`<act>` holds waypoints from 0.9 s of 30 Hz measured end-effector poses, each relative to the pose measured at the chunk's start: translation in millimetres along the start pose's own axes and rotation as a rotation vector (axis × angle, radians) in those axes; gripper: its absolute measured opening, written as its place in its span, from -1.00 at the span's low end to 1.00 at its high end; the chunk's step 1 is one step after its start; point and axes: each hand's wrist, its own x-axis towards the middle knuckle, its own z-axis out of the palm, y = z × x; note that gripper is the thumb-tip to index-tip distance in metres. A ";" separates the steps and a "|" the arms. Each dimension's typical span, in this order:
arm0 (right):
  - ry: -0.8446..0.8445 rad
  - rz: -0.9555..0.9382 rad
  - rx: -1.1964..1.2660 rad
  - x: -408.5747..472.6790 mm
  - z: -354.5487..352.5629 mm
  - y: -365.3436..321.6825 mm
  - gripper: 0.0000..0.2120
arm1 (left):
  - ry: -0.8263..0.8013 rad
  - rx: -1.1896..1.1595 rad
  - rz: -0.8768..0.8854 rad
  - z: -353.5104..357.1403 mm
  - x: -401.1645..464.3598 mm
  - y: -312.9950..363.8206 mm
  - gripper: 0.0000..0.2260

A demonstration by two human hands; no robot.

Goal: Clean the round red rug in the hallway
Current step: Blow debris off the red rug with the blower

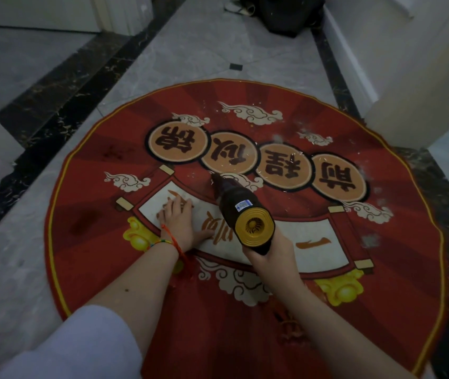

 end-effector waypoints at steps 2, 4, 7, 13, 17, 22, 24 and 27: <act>-0.001 0.009 -0.006 -2.2 -6.9 3.3 -0.66 | -0.002 -0.004 0.008 0.7 0.4 -1.1 -0.09; -0.023 0.003 -0.010 -5.8 -14.6 5.1 -0.66 | -0.004 0.004 0.012 1.7 0.6 -2.6 -0.08; -0.072 -0.009 -0.001 -13.9 -24.0 8.0 -0.64 | -0.004 -0.014 0.004 2.0 -1.3 -0.3 -0.08; -0.104 -0.018 0.007 -21.0 -23.2 8.5 -0.64 | -0.006 -0.028 -0.023 -1.3 -4.8 5.9 -0.08; -0.089 -0.040 -0.005 -12.8 -16.8 6.6 -0.64 | -0.004 -0.047 -0.036 -0.9 -4.5 6.7 -0.09; -0.122 -0.040 -0.029 -9.9 -15.8 8.3 -0.64 | 0.005 -0.061 -0.022 0.4 -2.8 3.9 -0.08; -0.131 -0.048 -0.028 -8.6 -15.5 5.9 -0.62 | 0.012 -0.065 -0.018 0.7 -2.7 2.3 -0.10; -0.143 -0.036 -0.013 2.2 -9.9 -1.3 -0.56 | 0.031 -0.060 -0.007 1.6 -2.7 -0.4 -0.13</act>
